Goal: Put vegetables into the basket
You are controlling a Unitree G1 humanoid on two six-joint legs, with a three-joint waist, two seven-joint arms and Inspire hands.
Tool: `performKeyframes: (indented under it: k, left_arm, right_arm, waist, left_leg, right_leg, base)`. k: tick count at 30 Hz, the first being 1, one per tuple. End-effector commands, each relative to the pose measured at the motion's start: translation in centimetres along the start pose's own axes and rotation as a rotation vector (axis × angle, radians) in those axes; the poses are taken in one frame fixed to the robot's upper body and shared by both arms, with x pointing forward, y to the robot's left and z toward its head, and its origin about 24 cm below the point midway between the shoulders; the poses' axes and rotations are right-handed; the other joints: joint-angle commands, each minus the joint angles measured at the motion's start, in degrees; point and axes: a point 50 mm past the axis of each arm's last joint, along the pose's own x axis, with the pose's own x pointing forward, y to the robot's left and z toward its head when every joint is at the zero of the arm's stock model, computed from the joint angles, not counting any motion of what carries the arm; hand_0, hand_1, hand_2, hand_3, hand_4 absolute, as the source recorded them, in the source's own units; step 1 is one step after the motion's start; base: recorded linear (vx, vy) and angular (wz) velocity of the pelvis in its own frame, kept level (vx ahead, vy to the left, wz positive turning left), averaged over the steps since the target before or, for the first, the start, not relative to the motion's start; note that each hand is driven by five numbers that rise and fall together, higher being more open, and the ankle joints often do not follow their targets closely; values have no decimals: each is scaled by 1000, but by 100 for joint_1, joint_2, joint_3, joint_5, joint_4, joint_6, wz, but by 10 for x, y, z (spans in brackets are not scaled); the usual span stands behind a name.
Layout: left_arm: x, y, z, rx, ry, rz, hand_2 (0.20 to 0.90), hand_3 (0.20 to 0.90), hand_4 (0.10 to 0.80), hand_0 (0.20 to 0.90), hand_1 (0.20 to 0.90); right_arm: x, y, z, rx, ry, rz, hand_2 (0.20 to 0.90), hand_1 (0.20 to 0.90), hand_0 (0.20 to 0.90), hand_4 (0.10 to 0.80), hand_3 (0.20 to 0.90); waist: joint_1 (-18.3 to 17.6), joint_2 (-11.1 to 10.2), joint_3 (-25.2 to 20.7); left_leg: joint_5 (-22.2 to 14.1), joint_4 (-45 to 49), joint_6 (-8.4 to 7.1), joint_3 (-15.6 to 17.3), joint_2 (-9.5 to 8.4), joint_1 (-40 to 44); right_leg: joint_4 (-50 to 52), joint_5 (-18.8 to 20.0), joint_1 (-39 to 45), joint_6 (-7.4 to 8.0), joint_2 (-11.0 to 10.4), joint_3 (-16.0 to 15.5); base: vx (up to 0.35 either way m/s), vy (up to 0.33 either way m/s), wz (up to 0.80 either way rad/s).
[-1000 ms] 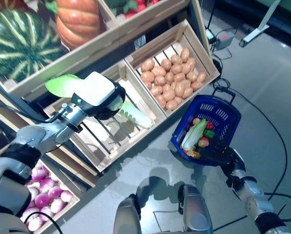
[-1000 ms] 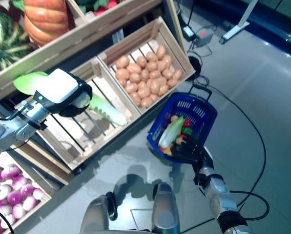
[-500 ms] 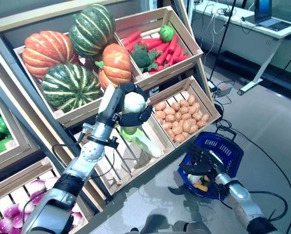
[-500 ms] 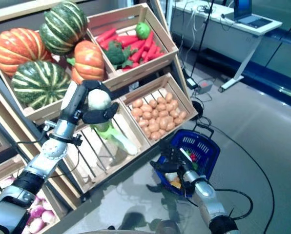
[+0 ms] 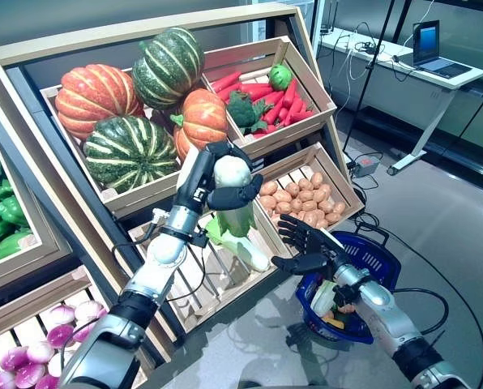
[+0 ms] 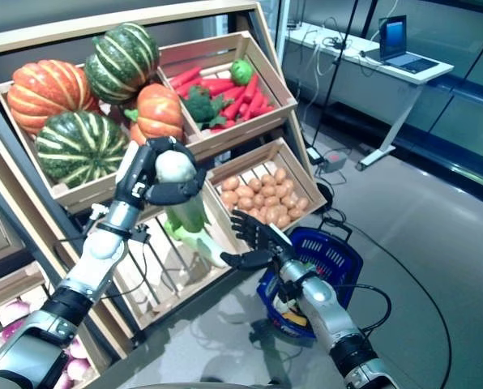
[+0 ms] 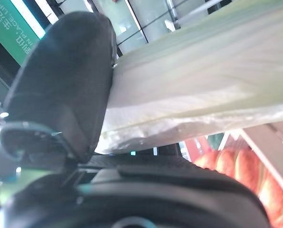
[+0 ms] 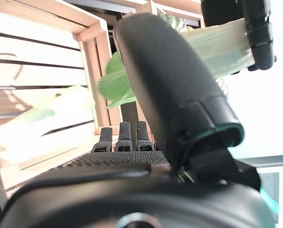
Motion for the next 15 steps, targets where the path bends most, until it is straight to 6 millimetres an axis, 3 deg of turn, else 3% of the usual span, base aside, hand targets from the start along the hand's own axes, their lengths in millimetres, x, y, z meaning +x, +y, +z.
performKeyframes:
  k: [1, 15]
  left_arm:
    - [29, 8, 34, -22, -185, 42, 300, 300, 400, 300, 300]
    - [31, -23, 41, -194, -182, -19, 300, 300, 400, 300, 300]
  right_arm:
    - [30, 15, 78, -114, -337, 13, 900, 900, 900, 800, 900]
    - [41, 30, 115, -310, -459, -55, 900, 900, 900, 800, 900]
  waist:
    - [35, -102, -354]
    - [148, -151, -351]
  left_leg:
    - [-184, 5, 197, -208, -357, -133]
    - [-263, 5, 245, -257, -396, -88]
  right_leg:
    - [200, -15, -27, -209, 77, 304]
    - [144, -37, 71, -217, 72, 300]
  base:
    - [0, 0, 0]
    - [0, 0, 0]
